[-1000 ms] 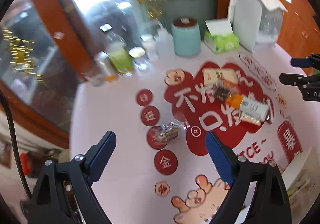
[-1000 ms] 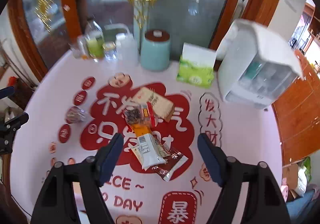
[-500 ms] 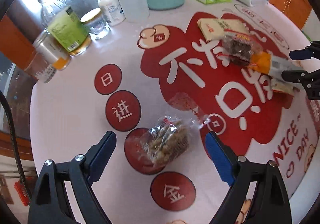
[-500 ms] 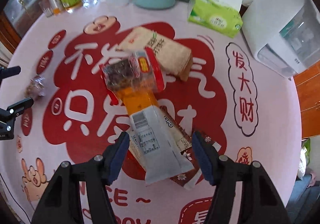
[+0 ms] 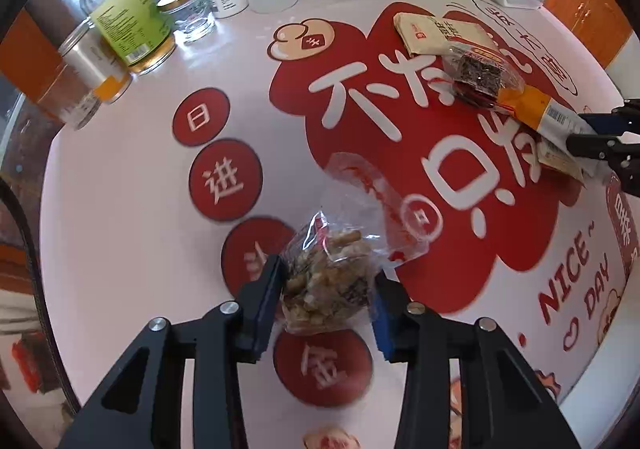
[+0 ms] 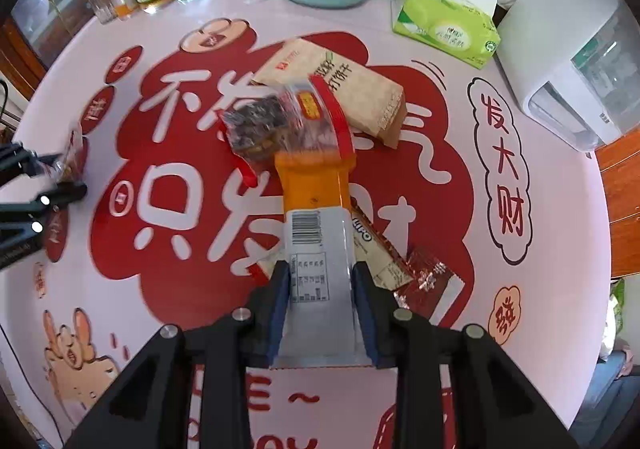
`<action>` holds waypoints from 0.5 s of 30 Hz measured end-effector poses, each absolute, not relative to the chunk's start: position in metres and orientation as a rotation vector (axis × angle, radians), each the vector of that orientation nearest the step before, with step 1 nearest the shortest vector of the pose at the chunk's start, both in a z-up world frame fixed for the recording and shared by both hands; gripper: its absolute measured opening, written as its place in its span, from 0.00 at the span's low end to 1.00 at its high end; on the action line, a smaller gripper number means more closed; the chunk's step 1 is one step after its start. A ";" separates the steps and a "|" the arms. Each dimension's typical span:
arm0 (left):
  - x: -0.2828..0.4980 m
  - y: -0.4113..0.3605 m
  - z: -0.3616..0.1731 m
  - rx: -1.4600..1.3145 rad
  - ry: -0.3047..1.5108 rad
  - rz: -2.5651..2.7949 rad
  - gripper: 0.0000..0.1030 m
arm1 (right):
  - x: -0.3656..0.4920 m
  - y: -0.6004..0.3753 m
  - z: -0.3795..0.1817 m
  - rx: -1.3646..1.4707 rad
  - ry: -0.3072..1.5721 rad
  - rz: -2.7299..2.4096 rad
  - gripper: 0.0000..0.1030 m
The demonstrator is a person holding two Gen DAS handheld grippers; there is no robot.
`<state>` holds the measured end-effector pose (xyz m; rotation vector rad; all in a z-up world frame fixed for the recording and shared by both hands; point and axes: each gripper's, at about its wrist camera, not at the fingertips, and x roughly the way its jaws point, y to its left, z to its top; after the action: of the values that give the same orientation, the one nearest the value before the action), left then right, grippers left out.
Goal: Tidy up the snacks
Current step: 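Grasp the nut bag with the left tool while the right grasps the white-orange packet, then carry both snacks over the tray and release them inside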
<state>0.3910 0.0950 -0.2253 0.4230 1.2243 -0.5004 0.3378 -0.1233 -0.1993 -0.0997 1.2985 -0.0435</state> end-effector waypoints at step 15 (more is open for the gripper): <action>0.245 0.099 -0.089 0.276 1.135 -0.393 0.38 | 0.251 -0.129 -0.111 0.014 1.131 0.131 0.30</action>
<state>0.2452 0.0987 -0.0890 0.2763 1.1352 -0.3927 0.2512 -0.1294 -0.1114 0.0136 1.1306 0.1306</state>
